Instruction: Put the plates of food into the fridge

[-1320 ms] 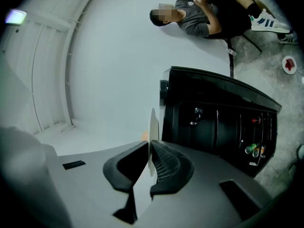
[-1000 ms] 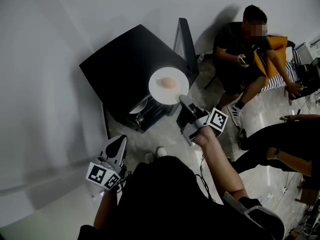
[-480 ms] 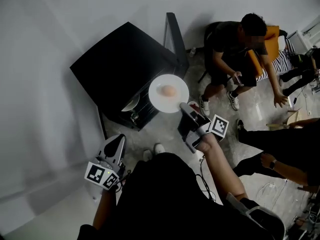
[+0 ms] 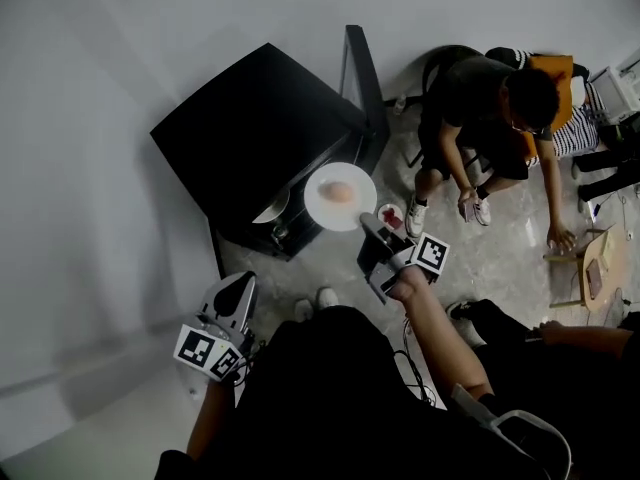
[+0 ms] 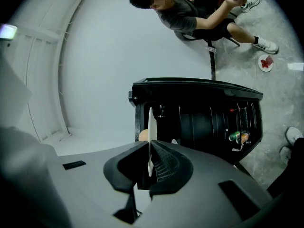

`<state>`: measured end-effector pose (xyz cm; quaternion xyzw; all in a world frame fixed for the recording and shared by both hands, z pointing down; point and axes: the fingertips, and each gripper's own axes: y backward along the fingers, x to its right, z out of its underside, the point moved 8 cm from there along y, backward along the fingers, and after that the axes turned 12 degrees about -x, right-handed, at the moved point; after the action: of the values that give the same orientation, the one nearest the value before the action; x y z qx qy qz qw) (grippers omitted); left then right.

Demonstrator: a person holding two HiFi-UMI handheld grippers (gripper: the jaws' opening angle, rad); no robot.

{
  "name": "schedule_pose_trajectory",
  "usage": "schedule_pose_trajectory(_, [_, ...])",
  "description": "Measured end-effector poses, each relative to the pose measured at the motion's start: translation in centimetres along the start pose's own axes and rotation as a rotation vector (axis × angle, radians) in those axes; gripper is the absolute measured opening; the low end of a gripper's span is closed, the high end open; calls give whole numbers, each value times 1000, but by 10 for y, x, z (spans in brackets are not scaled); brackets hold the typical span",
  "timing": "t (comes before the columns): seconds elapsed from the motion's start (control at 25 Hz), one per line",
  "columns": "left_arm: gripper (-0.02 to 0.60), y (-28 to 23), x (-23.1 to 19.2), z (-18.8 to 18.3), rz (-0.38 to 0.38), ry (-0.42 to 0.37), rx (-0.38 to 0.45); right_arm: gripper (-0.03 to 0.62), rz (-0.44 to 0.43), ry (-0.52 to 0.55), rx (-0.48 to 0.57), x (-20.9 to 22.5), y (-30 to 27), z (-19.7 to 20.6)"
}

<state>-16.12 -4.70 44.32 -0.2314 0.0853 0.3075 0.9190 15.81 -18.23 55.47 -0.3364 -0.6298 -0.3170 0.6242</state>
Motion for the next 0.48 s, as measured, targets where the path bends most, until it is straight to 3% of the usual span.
schedule_pose_trajectory(0.48, [25,2,-6,1,-43,13,-11,35,66,6,-9,52,-44,-33])
